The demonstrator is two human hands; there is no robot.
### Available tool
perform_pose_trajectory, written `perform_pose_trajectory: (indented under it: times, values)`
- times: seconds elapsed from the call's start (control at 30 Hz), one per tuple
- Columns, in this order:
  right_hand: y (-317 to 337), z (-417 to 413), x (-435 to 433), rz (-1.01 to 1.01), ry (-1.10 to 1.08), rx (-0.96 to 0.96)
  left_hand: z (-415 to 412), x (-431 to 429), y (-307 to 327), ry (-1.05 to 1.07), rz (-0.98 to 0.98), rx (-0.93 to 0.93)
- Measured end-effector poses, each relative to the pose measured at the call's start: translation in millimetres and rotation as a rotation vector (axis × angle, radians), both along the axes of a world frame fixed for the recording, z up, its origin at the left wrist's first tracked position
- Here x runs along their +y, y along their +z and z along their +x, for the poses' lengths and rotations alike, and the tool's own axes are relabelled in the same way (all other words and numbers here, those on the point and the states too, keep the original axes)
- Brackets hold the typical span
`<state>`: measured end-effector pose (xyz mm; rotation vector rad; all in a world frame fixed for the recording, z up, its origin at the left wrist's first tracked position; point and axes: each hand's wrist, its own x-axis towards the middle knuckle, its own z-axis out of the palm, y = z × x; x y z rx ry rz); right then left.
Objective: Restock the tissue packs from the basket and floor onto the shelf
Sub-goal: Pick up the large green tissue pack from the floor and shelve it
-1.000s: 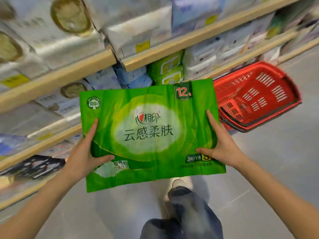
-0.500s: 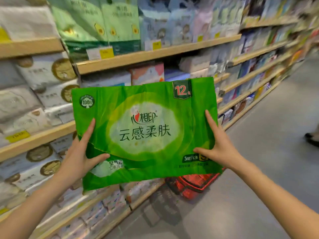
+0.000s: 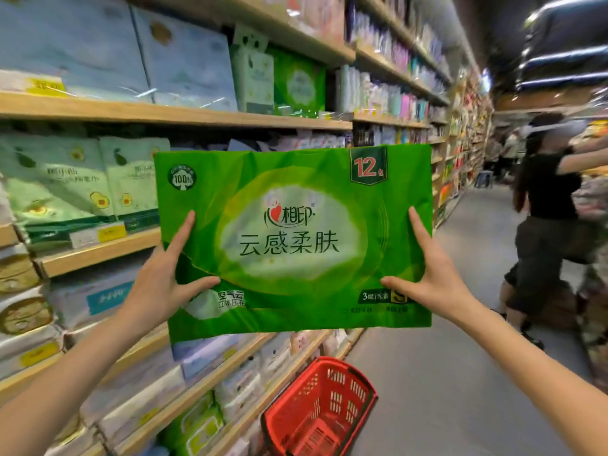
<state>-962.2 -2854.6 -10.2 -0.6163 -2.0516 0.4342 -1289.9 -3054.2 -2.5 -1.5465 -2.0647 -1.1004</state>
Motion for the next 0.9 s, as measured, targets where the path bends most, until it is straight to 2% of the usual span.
perform_pose_trajectory:
  times: [0.23,0.53,0.9]
  values:
    - [28,54,92,0.083,-0.039,0.058,39,107,33,-0.103,0.069,0.045]
    - [63,105,223,0.17,-0.069,0.097,94,240,62,-0.095,0.177,0.073]
    - [88,91,383,0.185,-0.091,0.204,90,390,111,-0.036,0.268,0.175]
